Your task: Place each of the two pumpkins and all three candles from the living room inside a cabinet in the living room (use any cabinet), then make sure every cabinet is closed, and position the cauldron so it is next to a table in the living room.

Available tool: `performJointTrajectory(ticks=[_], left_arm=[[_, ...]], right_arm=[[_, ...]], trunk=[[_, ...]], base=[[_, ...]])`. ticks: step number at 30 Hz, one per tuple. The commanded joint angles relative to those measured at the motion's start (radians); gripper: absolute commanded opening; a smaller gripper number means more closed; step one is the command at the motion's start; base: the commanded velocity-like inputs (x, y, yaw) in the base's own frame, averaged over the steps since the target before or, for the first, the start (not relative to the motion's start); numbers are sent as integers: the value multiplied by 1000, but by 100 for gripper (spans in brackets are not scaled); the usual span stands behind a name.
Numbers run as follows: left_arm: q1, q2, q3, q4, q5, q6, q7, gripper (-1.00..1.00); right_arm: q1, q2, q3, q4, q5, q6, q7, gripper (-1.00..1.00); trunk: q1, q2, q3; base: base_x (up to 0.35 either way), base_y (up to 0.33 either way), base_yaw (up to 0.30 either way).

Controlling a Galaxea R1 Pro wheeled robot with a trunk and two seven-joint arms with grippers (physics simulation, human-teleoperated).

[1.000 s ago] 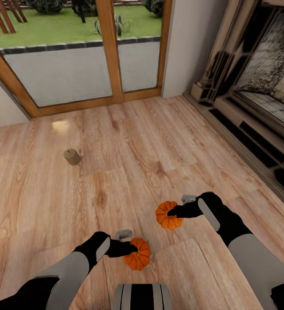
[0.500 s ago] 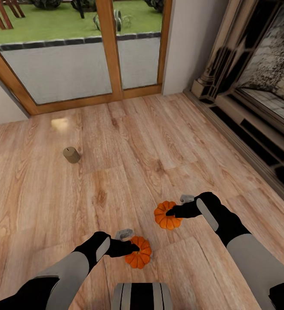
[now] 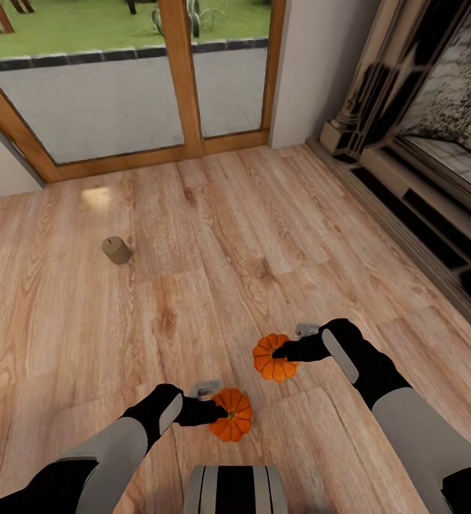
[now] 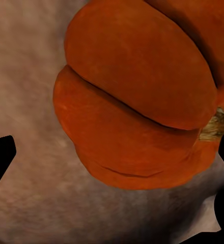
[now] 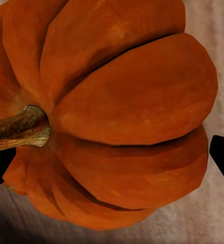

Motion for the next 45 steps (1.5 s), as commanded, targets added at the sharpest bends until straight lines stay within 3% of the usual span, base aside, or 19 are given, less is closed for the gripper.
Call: performJointTrajectory(ticks=[1,45], left_arm=[[0,0,7,-2,2,8,0,100],[0,-1,8,-2,2,2,2,100]], right_arm=[[-1,-1,2,-1,9,2,10,-100],[-1,6,3,6,10,2,9,-100]], trunk=[[0,0,-1],[0,0,-1]], base=[[0,0,0],[15,0,0]])
